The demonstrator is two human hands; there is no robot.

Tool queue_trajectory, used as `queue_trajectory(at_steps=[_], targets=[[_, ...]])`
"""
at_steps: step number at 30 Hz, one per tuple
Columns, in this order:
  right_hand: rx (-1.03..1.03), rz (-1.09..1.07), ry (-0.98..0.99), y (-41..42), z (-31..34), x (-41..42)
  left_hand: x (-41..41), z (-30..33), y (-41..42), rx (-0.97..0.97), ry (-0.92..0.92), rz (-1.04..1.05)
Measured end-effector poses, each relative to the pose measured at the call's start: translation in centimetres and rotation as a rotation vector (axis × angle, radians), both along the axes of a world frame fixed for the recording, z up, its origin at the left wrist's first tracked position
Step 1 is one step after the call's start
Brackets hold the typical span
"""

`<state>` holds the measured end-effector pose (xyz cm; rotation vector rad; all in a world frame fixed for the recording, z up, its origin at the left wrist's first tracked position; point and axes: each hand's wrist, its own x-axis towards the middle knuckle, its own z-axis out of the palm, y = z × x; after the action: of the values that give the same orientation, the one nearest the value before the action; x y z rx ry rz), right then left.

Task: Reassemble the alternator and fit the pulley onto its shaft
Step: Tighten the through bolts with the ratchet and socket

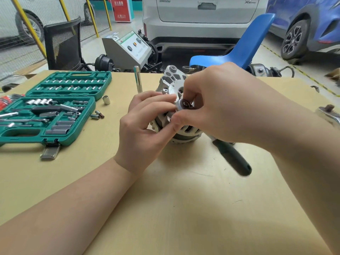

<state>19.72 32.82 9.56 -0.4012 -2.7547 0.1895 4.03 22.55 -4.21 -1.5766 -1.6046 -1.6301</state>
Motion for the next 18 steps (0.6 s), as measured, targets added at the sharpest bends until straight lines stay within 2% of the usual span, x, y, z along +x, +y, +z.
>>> queue_trajectory(at_steps=[7,13,18], targets=[[0.046,0.178,-0.055,0.87,0.74,0.17,-0.38,-0.07,0.18,0.004,0.041,-0.019],[-0.096,0.06,-0.006,0.63,0.53,0.0,-0.03,-0.05,0.02,-0.021,0.053,0.041],[-0.048,-0.051,0.004,-0.01,0.07,-0.34,0.39,-0.19,0.06,0.006,-0.004,0.008]])
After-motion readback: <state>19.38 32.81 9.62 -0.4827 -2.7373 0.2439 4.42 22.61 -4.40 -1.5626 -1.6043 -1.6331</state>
